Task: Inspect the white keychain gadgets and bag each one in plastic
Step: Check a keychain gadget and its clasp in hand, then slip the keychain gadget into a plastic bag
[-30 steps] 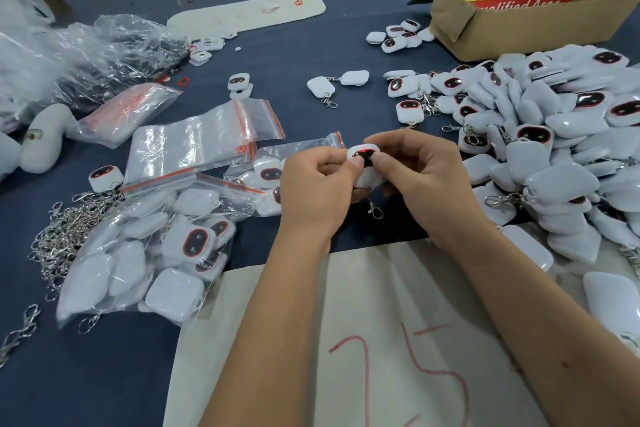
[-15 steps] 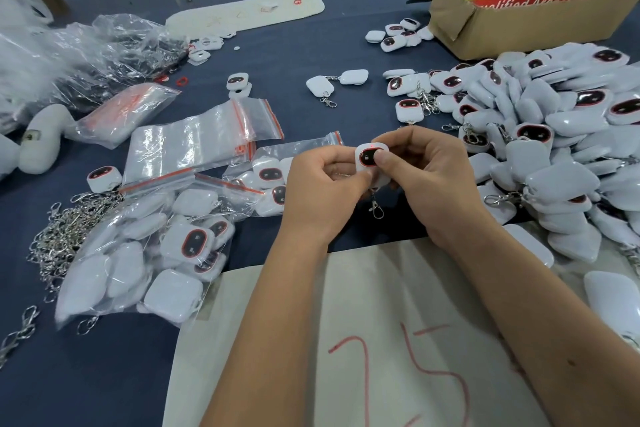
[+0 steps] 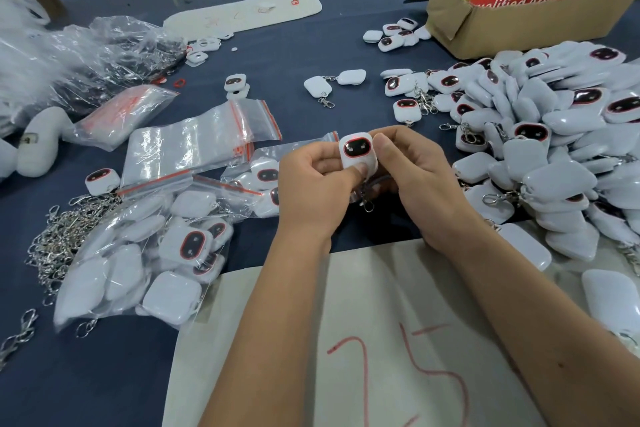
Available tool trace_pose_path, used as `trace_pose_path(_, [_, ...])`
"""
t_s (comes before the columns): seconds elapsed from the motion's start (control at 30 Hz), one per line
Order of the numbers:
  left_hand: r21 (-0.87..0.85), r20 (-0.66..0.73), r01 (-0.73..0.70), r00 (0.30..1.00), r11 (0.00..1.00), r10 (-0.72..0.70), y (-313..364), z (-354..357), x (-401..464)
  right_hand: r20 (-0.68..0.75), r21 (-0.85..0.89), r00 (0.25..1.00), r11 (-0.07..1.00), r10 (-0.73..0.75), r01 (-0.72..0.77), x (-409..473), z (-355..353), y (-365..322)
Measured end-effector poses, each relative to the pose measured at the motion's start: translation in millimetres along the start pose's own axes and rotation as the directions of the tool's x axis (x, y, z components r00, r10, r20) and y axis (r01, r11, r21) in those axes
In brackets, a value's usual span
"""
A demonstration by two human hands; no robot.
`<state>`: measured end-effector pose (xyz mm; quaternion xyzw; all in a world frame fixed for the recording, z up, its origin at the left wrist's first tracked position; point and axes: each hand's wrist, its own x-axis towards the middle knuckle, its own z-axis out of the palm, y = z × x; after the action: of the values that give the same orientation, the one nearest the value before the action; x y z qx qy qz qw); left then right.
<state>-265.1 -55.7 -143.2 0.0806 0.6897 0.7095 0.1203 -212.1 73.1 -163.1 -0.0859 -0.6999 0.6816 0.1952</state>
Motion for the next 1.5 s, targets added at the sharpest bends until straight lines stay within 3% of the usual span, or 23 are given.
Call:
trace_pose_path(0.2, [-0.022,-0.069,-0.117,0.991,0.993,0.115,2.1,-0.2,1.0,0.165,-0.114,0.986,0.993,-0.006,0.025,-1.6,2.2,-2.9])
trace_pose_path(0.33, [0.035,-0.078,-0.133,0.988,0.990,0.135,1.5,-0.1,1.5,0.074,-0.058,0.997,0.998,-0.016,0.020,-0.6,-0.6,-2.7])
trace_pose_path(0.4, [0.144,-0.072,-0.158,0.983,0.977,0.170,1.1,-0.2,0.7,-0.010,-0.029,1.000,1.000,0.002,-0.003,0.3,-1.4,-2.7])
trace_pose_path(0.57, [0.641,-0.064,-0.243,0.929,0.728,0.366,-1.1,-0.8,-3.4,-0.167,0.041,0.982,0.995,0.094,-0.088,1.7,-2.8,-4.4])
trace_pose_path(0.7, [0.792,-0.032,-0.126,0.968,0.597,0.247,-5.0,2.8,-4.5,-0.170,0.119,0.977,0.987,0.130,-0.110,2.2,-2.8,-8.4])
trace_pose_path(0.93, [0.793,-0.114,-0.077,0.956,0.604,0.271,-1.3,2.3,-6.1,-0.164,0.134,0.968,0.976,0.191,-0.170,1.4,-1.4,-11.4])
trace_pose_path(1.1, [0.764,-0.199,-0.016,0.945,0.645,0.260,0.3,-0.3,-5.9,-0.218,0.112,0.957,0.979,0.191,-0.170,1.5,-1.1,-11.9])
trace_pose_path(1.27, [0.731,-0.188,-0.027,0.953,0.682,0.239,-0.8,-5.8,-4.1,-0.320,0.054,0.937,0.990,0.141,-0.131,1.3,-0.8,-8.5])
trace_pose_path(1.4, [0.652,-0.126,-0.131,0.953,0.747,0.277,-0.4,-5.0,-3.8,-0.358,-0.083,0.933,0.993,0.050,-0.085,-1.3,-0.9,-6.4])
trace_pose_path(1.5, [0.632,-0.057,-0.255,0.926,0.732,0.372,-1.0,-0.1,-5.0,-0.355,-0.142,0.935,0.988,0.000,-0.054,-3.2,1.5,-7.6])
